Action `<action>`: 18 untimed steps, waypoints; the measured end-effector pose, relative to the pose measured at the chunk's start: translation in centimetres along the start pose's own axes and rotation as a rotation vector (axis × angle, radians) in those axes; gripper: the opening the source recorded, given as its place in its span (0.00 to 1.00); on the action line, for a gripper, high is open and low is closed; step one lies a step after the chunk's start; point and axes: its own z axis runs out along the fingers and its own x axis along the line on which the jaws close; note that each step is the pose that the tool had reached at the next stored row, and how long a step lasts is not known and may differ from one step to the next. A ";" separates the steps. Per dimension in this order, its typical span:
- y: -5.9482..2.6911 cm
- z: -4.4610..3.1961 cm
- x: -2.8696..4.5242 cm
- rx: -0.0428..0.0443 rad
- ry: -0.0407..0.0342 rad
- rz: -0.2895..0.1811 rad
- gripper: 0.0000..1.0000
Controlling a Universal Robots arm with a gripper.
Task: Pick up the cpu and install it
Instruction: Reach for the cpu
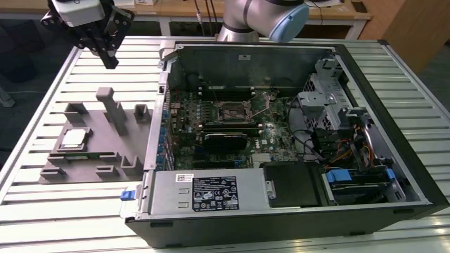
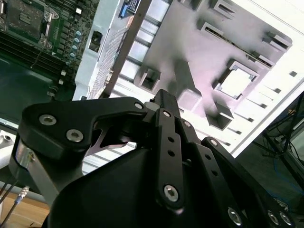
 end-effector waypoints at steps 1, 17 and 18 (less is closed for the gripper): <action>-0.01 -0.01 0.12 0.0000 0.0000 0.000 0.11; -0.19 -0.15 2.57 0.0000 -0.0014 0.000 0.11; -0.20 -0.16 2.70 0.0000 -0.0014 0.000 0.11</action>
